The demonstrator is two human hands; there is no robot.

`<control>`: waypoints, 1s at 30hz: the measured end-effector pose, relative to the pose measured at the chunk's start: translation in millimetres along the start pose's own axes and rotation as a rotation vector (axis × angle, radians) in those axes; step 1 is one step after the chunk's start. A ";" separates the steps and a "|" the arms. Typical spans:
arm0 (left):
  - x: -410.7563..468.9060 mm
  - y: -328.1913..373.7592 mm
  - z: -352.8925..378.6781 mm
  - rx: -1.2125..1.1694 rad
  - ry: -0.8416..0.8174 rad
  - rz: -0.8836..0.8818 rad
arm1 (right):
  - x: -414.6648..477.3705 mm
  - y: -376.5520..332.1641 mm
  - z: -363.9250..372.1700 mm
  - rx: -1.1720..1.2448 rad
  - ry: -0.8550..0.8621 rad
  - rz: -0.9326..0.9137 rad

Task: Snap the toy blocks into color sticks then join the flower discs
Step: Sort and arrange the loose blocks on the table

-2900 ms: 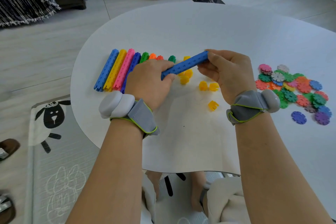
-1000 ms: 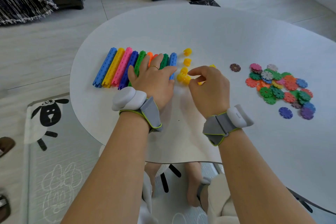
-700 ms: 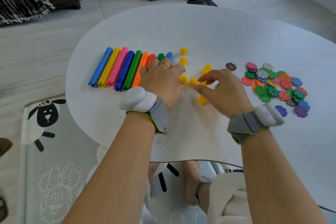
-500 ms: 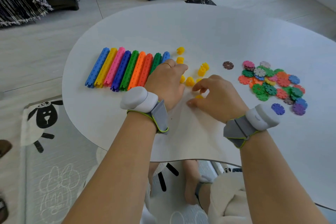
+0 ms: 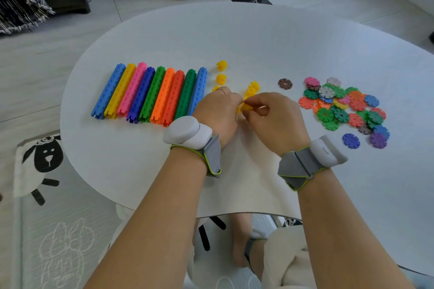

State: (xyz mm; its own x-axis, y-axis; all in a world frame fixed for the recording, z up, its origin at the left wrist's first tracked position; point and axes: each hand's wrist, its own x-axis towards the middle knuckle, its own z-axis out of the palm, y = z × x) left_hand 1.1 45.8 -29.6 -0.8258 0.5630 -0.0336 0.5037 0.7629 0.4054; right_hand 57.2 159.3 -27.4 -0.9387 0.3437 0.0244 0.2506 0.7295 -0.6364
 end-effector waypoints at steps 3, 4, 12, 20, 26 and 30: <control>-1.1 -1.7 -0.3 -0.039 0.064 -0.020 | 1.0 2.1 -0.1 0.086 0.021 0.026; -0.2 -2.5 -0.2 -0.054 0.090 -0.027 | 2.2 2.1 -0.3 0.143 0.028 0.047; 3.5 -6.4 -6.2 -0.248 0.199 -0.090 | 7.4 -0.9 -1.4 0.403 0.002 0.088; 0.7 -6.4 -15.5 -0.313 0.234 -0.097 | 11.7 -0.8 -3.8 0.581 0.003 0.109; -0.6 -10.8 -16.5 -0.313 0.217 -0.024 | 13.0 -0.5 -9.0 0.693 -0.129 0.091; 0.6 -10.9 -16.8 -0.291 0.210 -0.014 | 14.7 0.6 -7.1 0.712 -0.123 0.104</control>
State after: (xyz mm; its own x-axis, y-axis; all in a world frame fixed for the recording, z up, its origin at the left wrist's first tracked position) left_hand -9.1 32.5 -18.7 -0.8812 0.4529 0.1352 0.4238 0.6304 0.6503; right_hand 45.2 169.1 -22.0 -0.9486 0.2913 -0.1235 0.1646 0.1210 -0.9789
